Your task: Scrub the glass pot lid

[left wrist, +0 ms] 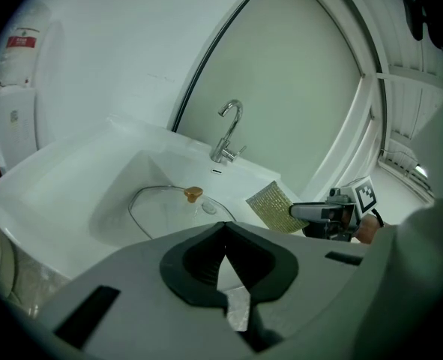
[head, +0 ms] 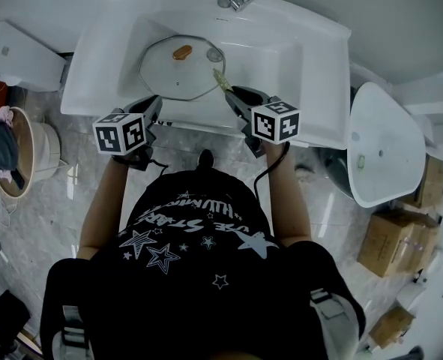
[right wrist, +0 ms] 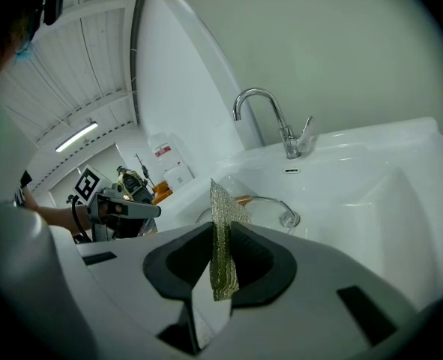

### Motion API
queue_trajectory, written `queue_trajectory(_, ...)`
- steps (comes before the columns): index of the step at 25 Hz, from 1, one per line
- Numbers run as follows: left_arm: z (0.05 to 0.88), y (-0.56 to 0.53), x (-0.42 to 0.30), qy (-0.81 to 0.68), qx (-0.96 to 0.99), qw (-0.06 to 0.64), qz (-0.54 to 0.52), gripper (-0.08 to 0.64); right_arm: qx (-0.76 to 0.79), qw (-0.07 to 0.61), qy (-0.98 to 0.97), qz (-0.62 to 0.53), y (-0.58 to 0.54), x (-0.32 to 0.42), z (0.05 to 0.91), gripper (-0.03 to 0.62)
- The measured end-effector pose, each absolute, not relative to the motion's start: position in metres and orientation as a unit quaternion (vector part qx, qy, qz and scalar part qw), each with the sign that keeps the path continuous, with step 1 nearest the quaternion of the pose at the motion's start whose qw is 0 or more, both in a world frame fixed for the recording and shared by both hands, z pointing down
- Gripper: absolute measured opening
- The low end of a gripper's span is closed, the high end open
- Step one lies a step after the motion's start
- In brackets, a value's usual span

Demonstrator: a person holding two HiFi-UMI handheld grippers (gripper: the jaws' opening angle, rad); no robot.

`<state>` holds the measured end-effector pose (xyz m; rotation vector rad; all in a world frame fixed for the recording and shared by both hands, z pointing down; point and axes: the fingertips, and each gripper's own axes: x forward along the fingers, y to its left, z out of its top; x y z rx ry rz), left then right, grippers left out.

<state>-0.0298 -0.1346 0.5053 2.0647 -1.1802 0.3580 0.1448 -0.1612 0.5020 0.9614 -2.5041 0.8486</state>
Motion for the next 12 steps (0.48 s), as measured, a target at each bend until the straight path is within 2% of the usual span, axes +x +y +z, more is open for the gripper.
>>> queue_trajectory(12,0.500,-0.075,-0.049,-0.438,0.815,0.355,0.132,0.008,0.368,0.139,-0.873,0.290,-0.097,0.129,0.483,0.072)
